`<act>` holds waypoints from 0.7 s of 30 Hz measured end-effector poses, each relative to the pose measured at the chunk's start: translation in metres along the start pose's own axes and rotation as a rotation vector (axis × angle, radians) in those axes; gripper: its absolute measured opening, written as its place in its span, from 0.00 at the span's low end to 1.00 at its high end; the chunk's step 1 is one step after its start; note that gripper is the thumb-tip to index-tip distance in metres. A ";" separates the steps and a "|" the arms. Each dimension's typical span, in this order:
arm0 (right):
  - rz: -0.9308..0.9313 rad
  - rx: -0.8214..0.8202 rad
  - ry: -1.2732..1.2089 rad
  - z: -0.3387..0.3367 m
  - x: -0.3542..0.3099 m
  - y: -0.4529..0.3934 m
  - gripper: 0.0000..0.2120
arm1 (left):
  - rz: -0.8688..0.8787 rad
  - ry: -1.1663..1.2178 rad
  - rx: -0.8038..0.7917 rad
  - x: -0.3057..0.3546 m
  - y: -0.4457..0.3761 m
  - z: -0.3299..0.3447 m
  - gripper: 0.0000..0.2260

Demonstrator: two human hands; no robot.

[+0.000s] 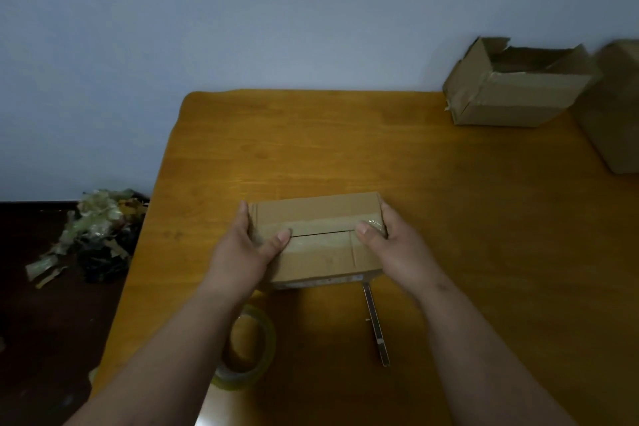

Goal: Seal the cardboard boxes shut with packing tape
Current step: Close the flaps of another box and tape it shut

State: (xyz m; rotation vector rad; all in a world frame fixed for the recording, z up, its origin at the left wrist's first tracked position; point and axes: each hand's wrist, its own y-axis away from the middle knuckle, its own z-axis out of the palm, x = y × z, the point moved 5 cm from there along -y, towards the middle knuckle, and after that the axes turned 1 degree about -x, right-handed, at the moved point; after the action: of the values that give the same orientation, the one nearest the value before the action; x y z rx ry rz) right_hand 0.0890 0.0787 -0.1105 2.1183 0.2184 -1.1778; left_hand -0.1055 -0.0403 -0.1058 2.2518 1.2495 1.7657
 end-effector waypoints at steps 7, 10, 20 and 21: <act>0.088 0.073 -0.200 -0.002 0.006 0.001 0.18 | -0.186 0.365 0.029 -0.024 0.004 0.004 0.18; 0.096 0.112 -0.085 0.007 -0.001 0.000 0.24 | -0.286 0.336 0.070 -0.022 0.000 0.008 0.24; -0.005 -0.013 -0.409 0.000 0.014 0.006 0.27 | -0.252 0.508 0.035 -0.003 0.010 0.003 0.15; -0.011 -0.020 -0.407 0.001 0.014 0.006 0.30 | -0.230 0.505 0.020 0.004 0.011 0.003 0.13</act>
State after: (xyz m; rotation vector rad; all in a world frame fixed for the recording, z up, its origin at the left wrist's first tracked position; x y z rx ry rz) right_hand 0.0990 0.0709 -0.1186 1.8136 0.0554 -1.5726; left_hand -0.0962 -0.0442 -0.0983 1.6286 1.5241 2.3069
